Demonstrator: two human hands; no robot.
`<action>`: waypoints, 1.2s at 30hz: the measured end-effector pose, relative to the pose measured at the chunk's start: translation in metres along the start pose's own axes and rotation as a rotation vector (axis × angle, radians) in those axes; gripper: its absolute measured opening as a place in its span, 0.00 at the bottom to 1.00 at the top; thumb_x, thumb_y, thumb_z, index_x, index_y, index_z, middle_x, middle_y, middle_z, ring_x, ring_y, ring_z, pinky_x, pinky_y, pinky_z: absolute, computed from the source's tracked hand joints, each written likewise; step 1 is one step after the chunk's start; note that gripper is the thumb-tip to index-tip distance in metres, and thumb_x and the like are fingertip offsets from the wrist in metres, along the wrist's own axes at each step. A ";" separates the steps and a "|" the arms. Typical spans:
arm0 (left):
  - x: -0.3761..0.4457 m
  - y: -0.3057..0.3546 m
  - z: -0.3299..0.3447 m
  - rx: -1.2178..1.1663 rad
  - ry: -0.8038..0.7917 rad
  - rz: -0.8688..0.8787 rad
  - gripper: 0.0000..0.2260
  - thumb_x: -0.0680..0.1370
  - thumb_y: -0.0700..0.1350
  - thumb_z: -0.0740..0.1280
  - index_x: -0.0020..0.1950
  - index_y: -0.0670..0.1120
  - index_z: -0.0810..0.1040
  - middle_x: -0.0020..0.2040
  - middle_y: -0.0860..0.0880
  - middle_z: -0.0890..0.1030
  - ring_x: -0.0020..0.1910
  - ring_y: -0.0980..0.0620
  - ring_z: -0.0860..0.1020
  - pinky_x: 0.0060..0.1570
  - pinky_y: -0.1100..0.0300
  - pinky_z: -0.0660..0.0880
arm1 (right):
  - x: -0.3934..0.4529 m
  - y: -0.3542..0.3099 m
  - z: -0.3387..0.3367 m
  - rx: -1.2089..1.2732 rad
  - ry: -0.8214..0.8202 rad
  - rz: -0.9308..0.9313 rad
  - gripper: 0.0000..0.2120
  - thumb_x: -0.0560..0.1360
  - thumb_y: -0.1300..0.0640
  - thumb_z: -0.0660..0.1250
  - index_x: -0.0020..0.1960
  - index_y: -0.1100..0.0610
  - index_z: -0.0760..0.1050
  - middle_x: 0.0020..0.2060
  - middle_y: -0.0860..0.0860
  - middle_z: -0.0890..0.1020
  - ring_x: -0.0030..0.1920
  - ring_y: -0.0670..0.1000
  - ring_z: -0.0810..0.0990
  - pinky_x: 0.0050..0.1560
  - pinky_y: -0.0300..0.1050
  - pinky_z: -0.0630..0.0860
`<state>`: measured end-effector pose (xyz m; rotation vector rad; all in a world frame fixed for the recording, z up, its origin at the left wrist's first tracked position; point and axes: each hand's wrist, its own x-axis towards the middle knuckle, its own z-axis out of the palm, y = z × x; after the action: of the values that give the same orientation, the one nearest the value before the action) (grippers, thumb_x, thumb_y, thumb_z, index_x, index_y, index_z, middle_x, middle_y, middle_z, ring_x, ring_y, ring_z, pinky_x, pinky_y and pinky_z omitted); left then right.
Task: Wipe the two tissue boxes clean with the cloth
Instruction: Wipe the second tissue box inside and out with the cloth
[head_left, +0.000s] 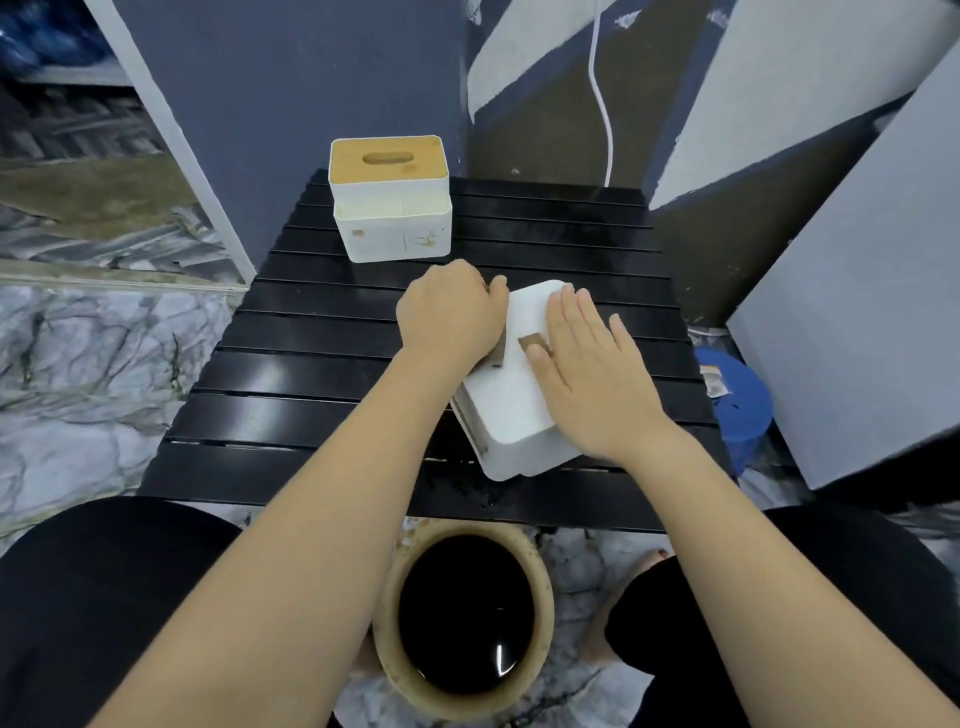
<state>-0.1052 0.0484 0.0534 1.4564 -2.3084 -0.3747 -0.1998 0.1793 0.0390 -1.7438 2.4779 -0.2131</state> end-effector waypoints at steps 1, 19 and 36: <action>-0.007 -0.001 -0.002 0.023 0.017 -0.024 0.21 0.83 0.56 0.59 0.38 0.45 0.76 0.36 0.49 0.74 0.42 0.42 0.78 0.38 0.55 0.66 | 0.003 0.003 -0.002 -0.020 -0.019 -0.010 0.31 0.86 0.45 0.40 0.84 0.60 0.40 0.84 0.53 0.43 0.84 0.50 0.40 0.82 0.57 0.39; -0.099 -0.001 -0.001 -0.185 -0.116 0.179 0.26 0.85 0.51 0.44 0.82 0.41 0.55 0.82 0.46 0.60 0.82 0.42 0.50 0.80 0.45 0.52 | 0.018 -0.005 -0.001 0.010 0.003 0.078 0.27 0.87 0.47 0.44 0.83 0.57 0.53 0.84 0.54 0.52 0.84 0.52 0.46 0.81 0.59 0.40; -0.031 0.025 0.026 0.146 -0.001 0.166 0.32 0.83 0.57 0.42 0.70 0.36 0.72 0.59 0.38 0.80 0.64 0.36 0.75 0.66 0.45 0.72 | -0.054 0.024 -0.005 0.839 -0.060 0.155 0.74 0.53 0.37 0.83 0.82 0.40 0.34 0.79 0.32 0.33 0.79 0.32 0.37 0.77 0.37 0.47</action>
<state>-0.1251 0.0874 0.0357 1.3156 -2.4807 -0.1622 -0.2050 0.2388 0.0398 -1.1657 1.9929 -0.9897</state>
